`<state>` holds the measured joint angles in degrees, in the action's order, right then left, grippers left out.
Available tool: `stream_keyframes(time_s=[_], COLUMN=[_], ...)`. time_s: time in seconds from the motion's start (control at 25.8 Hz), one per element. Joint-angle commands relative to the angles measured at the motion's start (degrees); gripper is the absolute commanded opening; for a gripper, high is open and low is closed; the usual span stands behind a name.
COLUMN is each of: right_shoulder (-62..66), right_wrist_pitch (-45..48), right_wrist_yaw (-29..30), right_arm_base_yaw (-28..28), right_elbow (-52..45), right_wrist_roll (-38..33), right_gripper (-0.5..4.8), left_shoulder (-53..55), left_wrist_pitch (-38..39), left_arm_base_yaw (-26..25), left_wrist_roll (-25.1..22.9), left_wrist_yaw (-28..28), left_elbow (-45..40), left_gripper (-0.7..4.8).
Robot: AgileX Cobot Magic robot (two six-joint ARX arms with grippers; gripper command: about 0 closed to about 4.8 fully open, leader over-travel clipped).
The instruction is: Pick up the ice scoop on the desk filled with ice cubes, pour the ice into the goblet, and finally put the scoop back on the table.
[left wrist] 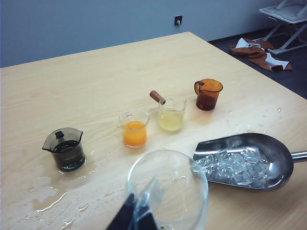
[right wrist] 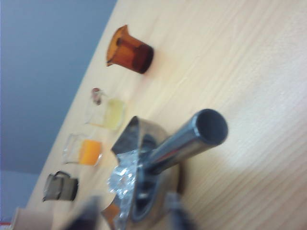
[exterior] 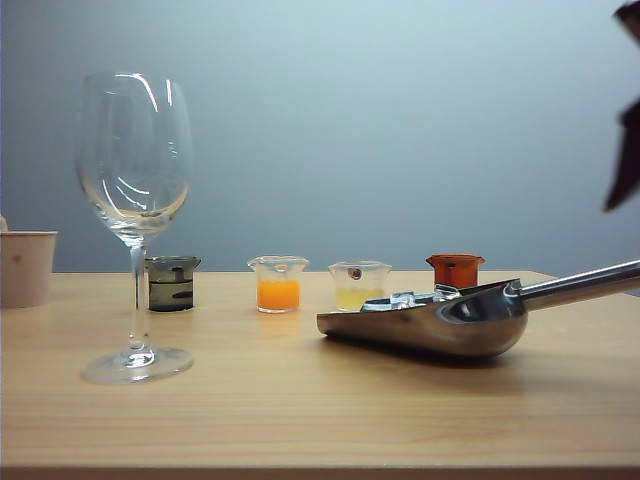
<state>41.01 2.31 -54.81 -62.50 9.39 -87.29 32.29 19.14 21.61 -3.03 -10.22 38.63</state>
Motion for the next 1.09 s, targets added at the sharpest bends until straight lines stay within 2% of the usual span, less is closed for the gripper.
stream_keyframes(time_s=[0.04,0.31,0.39,0.54,0.66,0.78,0.85,0.89,0.93,1.05,1.09], right_shoulder=[7.1,21.7,27.0,34.8,39.5,40.5,40.5,40.5,40.5,40.5,40.5], right_wrist_pitch=[9.5,22.1,29.5,39.3,45.2,46.8,46.8,46.8,46.8,46.8,46.8], right_wrist_yaw=[-0.4,-0.1,2.3,4.0,4.8,4.8,4.8,4.8,4.6,3.5,3.0], right_arm_base_yaw=[3.0,9.5,12.2,15.5,16.7,16.7,16.7,16.7,16.7,16.7,16.7], right_elbow=[0.1,0.1,0.1,0.1,0.1,0.1,0.1,0.1,0.1,0.1,0.1], right_wrist_roll=[-0.2,-0.2,-0.1,-0.1,-0.2,-0.2,-0.2,-0.2,-0.2,-0.2,-0.2], right_gripper=[4.59,4.58,4.58,4.58,4.56,4.02,3.33,2.41,1.90,1.42,1.43], left_shoulder=[-0.1,-0.1,-0.1,-0.1,-0.1,-0.1,-0.1,-0.1,-0.1,-0.1,-0.1], left_wrist_pitch=[0.0,0.9,1.6,3.1,3.3,3.3,3.3,3.3,3.3,3.3,3.3], left_arm_base_yaw=[-0.1,-0.1,-0.1,-0.1,-0.1,-0.1,-0.1,-0.1,-0.1,-0.1,-0.1], left_wrist_roll=[-0.2,-0.2,-0.4,-2.9,-2.8,-2.8,-2.8,-2.8,-2.8,-2.8,-2.8], left_wrist_yaw=[0.2,0.1,0.1,0.1,0.1,0.1,0.1,0.1,0.1,0.1,0.1], left_elbow=[0.2,0.2,0.2,0.2,0.2,0.2,0.2,0.2,0.2,0.2,0.2], left_gripper=[-0.06,-0.06,-0.06,-0.06,-0.06,-0.06,-0.06,-0.06,-0.06,-0.06,-0.06])
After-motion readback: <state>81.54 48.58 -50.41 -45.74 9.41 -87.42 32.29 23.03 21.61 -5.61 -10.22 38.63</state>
